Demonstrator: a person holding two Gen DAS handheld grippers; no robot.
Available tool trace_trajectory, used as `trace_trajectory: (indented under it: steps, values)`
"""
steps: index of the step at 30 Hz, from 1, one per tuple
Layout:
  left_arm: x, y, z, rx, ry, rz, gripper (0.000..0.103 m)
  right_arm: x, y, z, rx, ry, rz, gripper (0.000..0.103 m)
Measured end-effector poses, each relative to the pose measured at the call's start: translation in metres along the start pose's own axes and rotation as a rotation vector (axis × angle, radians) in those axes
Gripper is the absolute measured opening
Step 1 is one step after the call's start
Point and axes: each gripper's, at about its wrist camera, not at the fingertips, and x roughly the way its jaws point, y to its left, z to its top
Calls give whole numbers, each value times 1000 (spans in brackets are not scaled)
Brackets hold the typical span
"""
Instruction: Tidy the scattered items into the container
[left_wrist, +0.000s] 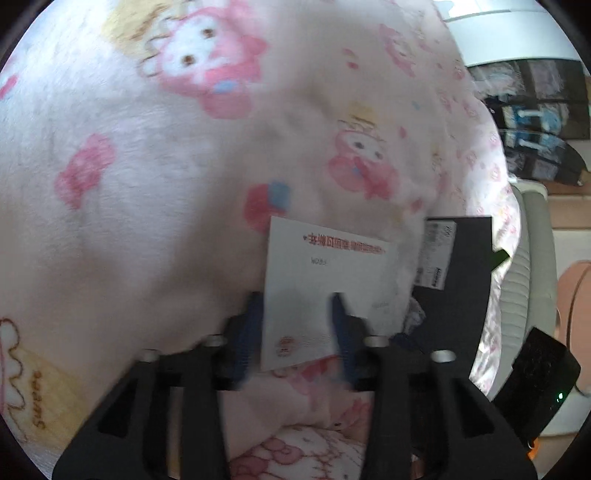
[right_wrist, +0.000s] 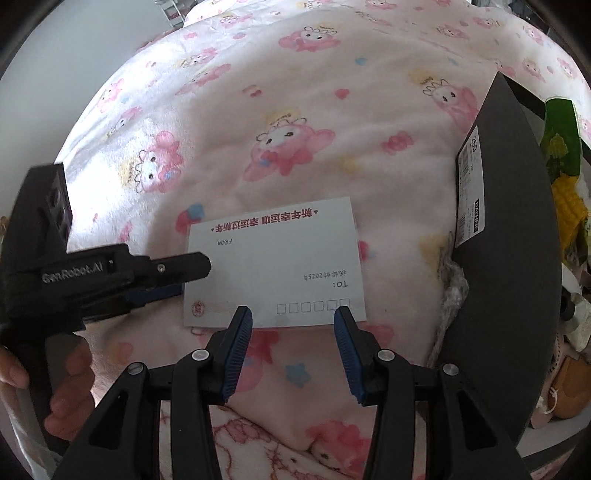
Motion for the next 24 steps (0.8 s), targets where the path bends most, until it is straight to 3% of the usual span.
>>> trace_trajectory:
  steps: [2, 6, 18, 24]
  values:
    - [-3, -8, -4, 29, -17, 6, 8, -2, 1, 0, -10, -7, -13, 42]
    - [-19, -25, -14, 80, -75, -4, 4, -12, 7, 0, -41, -31, -20, 42]
    - [-108, -43, -36, 160, -296, 48, 1, -35, 32, -1, -97, -67, 52, 42]
    - [-132, -58, -38, 209, -340, 59, 1, -58, 43, -3, -112, -112, 123, 42]
